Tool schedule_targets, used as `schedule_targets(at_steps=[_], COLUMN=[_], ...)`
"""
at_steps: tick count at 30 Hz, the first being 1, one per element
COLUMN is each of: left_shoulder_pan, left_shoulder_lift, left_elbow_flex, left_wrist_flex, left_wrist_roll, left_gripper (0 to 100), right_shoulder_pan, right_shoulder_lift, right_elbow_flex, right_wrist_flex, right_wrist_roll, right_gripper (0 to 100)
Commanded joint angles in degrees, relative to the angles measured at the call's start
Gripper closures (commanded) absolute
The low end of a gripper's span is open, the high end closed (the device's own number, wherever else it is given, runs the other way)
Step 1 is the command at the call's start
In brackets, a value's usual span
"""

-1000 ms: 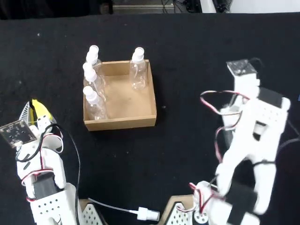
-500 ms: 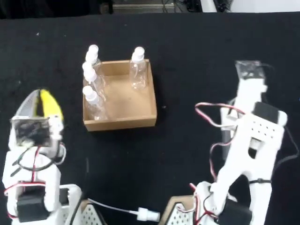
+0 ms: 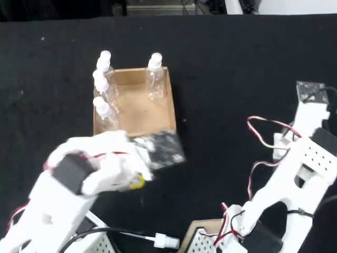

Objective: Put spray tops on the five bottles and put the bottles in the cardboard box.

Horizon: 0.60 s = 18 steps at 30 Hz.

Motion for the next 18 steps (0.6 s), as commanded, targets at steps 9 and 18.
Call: schedule_targets(at_steps=[9,18], left_shoulder_pan=[25.36,27.74], left_shoulder_lift=[15.12,16.44], left_elbow_flex=[18.24,24.22], left_wrist_flex=[-9.14,-22.24], left_wrist_roll=[-2.46,5.01], left_gripper=[78,78], right_shoulder_pan=[5.36,10.2], right_shoulder_lift=[-2.95,-2.95], right_elbow_flex=[7.52,12.7], right_wrist_flex=[-6.86,-13.54], right_wrist_roll=[7.65,11.34], right_gripper=[98.7,98.7])
